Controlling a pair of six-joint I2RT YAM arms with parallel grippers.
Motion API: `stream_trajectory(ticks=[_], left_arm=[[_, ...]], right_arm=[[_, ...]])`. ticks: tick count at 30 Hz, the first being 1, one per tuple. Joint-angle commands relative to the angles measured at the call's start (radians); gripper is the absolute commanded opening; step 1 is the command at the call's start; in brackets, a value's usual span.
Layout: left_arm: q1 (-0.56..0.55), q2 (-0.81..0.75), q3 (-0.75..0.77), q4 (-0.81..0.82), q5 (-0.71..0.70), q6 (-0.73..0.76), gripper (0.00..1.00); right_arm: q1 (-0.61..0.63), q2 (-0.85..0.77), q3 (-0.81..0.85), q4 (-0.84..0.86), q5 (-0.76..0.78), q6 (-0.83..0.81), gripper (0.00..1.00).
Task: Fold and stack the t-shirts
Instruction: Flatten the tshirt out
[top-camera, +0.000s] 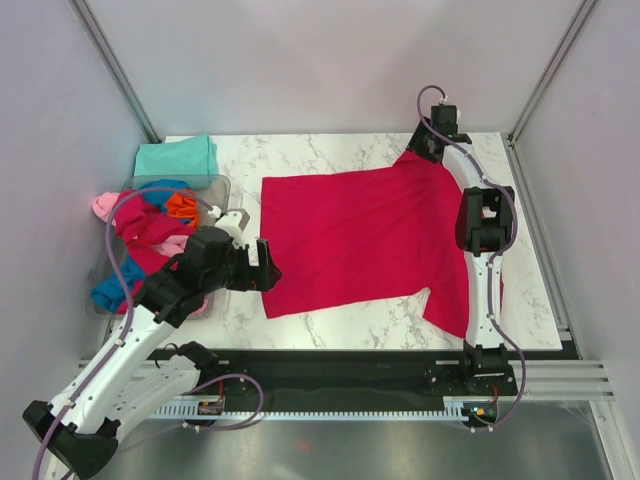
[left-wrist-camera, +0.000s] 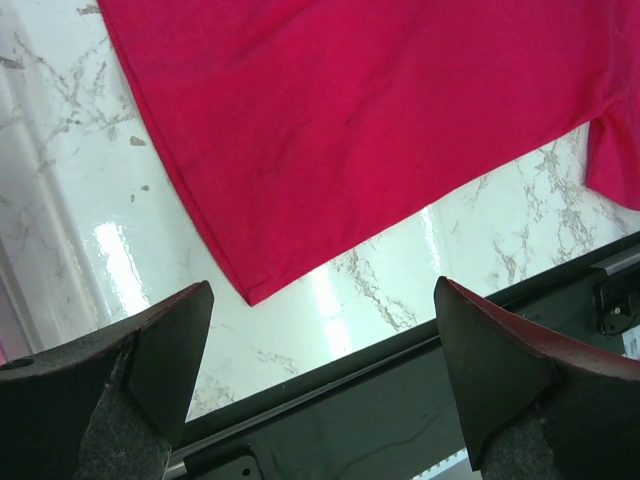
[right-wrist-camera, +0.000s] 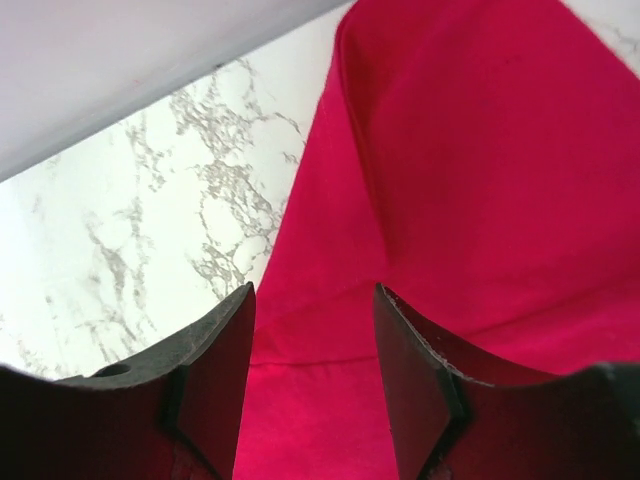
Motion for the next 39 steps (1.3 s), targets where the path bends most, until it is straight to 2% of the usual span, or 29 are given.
stream_trajectory(ticks=[1,13,22,29,39], left_arm=[[-0.007,-0.038,0.004,-0.002,-0.062,-0.013,1.0],[-0.006,-0.035,0.005,0.0,-0.061,-0.01,1.0],[-0.001,-0.017,0.002,0.009,-0.049,-0.005,0.99],[0.002,-0.012,0.002,0.015,-0.041,-0.002,1.0],[0.003,-0.015,-0.001,0.02,-0.033,-0.002,1.0]], right_arm=[[0.006,0.021,0.019,0.043,0.084,0.023,0.58],[0.009,0.028,-0.061,0.119,0.13,0.018,0.57],[0.009,0.09,-0.003,0.131,0.106,0.018,0.54],[0.009,0.111,0.014,0.145,0.077,0.033,0.43],[0.018,0.065,-0.021,0.163,0.064,0.023,0.45]])
